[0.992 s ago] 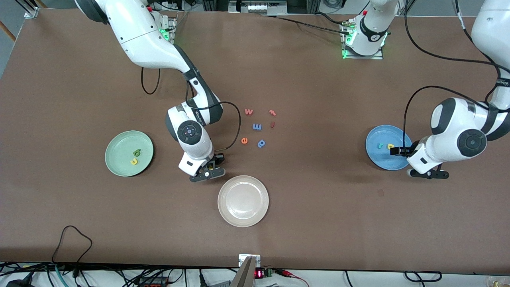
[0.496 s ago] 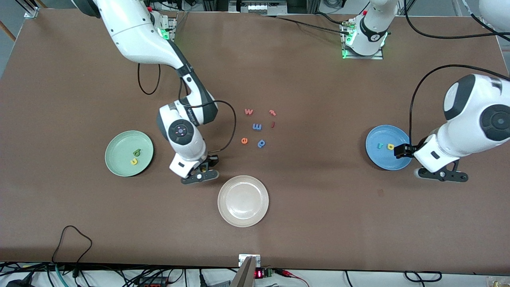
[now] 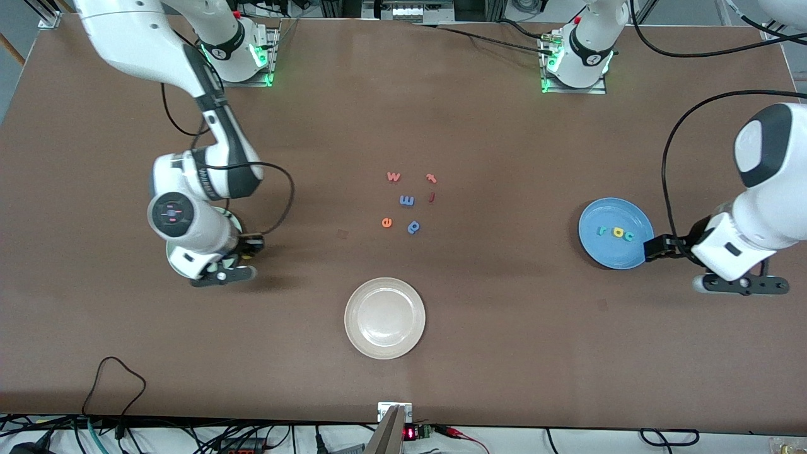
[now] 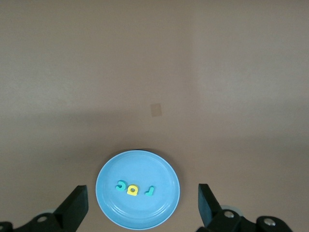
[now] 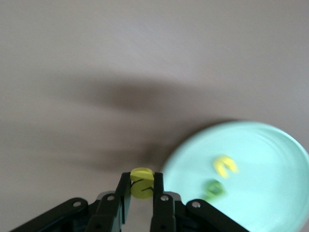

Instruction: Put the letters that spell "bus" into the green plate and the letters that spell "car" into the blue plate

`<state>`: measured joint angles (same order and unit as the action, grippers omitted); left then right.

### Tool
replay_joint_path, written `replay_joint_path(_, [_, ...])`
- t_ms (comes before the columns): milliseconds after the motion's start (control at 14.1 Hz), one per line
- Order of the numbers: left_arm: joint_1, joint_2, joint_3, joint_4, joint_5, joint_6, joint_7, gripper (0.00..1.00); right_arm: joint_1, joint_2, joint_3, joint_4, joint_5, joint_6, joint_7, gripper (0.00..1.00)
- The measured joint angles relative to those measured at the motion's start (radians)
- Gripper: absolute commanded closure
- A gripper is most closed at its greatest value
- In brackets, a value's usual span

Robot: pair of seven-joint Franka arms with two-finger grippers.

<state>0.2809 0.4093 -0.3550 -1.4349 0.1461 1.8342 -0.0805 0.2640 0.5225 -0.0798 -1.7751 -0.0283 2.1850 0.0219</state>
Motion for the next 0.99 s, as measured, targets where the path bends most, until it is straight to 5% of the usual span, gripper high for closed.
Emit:
replay_joint_path(142, [-0.107, -0.033, 0.159, 0.016, -0.054, -0.001, 0.029, 0.0, -0.078, -0.032, 0.0, -0.077, 0.0, 0.0, -0.083, 0.84])
replay_joint_path(283, [-0.2, -0.075, 0.29, 0.022, -0.082, -0.006, 0.031, 0.0, -0.149, -0.043, 0.0, -0.129, 0.0, 0.002, -0.146, 0.64])
replay_joint_path(354, [-0.246, -0.1, 0.357, 0.022, -0.093, -0.019, 0.031, 0.0, -0.175, -0.044, 0.0, -0.143, 0.0, 0.003, -0.167, 0.18])
replay_joint_path(425, [-0.281, -0.124, 0.409, 0.022, -0.1, -0.046, 0.032, 0.0, -0.191, -0.044, 0.0, -0.148, 0.0, 0.004, -0.182, 0.0])
replay_joint_path(709, [-0.298, -0.177, 0.451, 0.014, -0.203, -0.177, 0.04, 0.0, -0.196, -0.111, 0.013, -0.141, 0.0, 0.004, -0.188, 0.0])
replay_joint_path(992, [-0.308, -0.233, 0.451, -0.066, -0.207, -0.171, 0.043, 0.0, -0.195, -0.225, 0.045, -0.052, 0.0, -0.152, -0.188, 0.0])
